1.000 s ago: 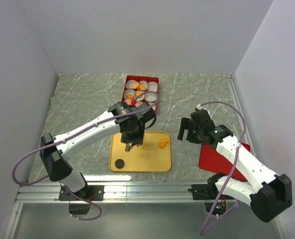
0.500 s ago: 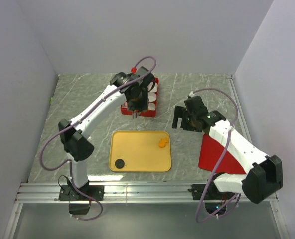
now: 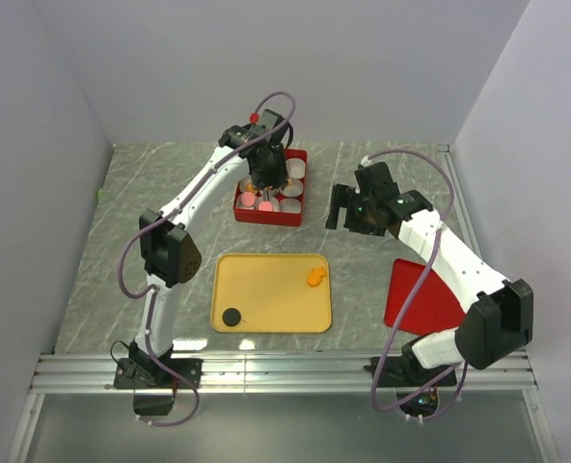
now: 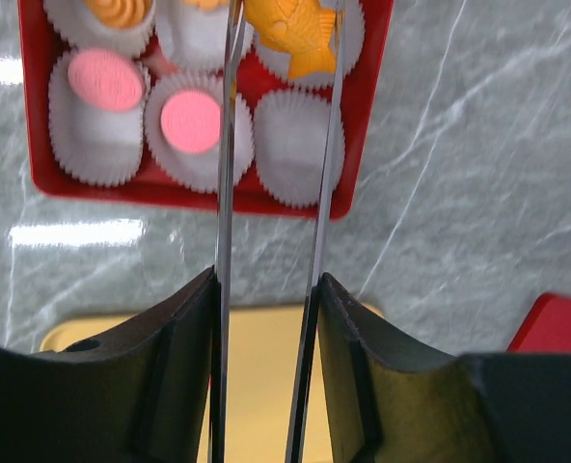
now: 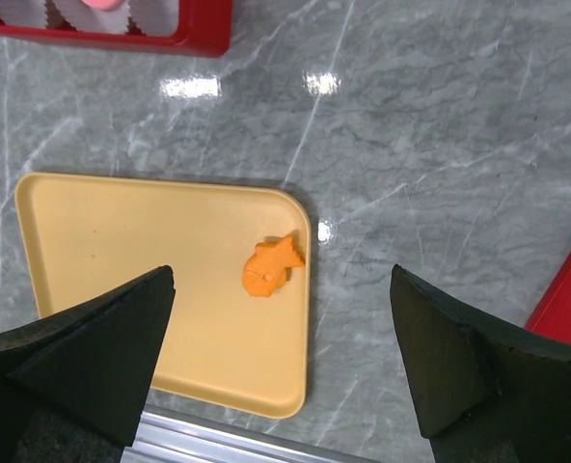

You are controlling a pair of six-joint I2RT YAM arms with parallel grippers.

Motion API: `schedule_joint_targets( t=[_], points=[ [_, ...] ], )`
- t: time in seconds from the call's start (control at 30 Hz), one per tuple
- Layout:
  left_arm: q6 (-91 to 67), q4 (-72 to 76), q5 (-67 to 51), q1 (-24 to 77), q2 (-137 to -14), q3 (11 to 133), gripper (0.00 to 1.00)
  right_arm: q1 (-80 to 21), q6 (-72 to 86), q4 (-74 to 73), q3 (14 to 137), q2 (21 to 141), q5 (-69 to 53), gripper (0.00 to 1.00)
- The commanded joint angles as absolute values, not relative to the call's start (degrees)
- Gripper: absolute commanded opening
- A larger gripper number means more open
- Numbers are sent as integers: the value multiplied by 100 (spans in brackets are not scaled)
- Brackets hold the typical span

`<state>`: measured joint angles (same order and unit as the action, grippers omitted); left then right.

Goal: Pack the cookies

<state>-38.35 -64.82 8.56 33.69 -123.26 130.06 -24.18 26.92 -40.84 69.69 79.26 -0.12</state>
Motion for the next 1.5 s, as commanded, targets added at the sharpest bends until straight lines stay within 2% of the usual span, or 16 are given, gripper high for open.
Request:
schedule_joint_targets(
  t=[0.0,0.5,1.07,1.47],
  points=[
    [-3797,-5661,668,3200,-12287,13237,48,-2338,2602,-4166,7023,7998,-114,100],
    [-3955,-4580,44,2901,-12928,13570,50,-2320,2584,-4192,7093,8315,-229,99],
    [-3920,-4500,-246,2760,-13350,13755,51,-2224,2584,-4184,7101,8534,-299,99],
    [-3806,-4561,-53,2751,-13097,13746,51,-2215,2558,-4254,7181,8640,-229,99]
  ],
)
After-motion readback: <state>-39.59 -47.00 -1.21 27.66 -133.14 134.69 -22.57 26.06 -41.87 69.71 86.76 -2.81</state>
